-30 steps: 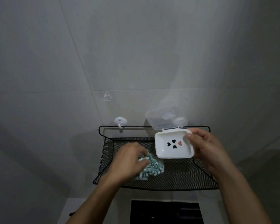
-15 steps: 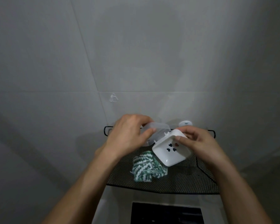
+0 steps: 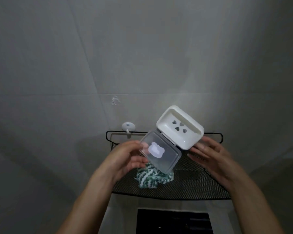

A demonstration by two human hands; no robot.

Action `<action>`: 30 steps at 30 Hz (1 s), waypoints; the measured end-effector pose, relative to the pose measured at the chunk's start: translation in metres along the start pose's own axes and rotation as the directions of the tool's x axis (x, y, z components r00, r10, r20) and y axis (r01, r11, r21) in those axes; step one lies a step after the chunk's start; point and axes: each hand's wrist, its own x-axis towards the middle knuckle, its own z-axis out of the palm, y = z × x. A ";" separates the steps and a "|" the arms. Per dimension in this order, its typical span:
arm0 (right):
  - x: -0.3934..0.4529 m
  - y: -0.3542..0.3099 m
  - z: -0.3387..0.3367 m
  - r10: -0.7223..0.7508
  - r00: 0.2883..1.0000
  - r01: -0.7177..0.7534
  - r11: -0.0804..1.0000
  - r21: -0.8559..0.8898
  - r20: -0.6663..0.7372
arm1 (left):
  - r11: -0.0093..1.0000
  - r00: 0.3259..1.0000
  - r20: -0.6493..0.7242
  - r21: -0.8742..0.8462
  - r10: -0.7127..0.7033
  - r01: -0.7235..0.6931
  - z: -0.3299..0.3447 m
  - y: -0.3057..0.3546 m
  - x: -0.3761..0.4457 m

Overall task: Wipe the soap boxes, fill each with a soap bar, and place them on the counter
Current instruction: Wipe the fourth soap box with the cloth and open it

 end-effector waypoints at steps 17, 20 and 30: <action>-0.003 0.010 0.008 0.159 0.983 -0.169 0.978 0.126 0.088 | 0.948 0.986 0.108 0.278 0.131 -0.156 -0.001 -0.026 0.001; -0.005 0.006 0.001 0.138 0.989 -0.144 0.983 0.117 0.056 | 0.507 0.947 0.183 0.809 0.266 -0.299 -0.013 -0.022 0.007; -0.008 0.003 -0.001 0.128 0.992 -0.129 0.986 0.107 0.015 | -0.211 0.885 0.451 0.882 0.115 -0.422 0.000 -0.054 0.031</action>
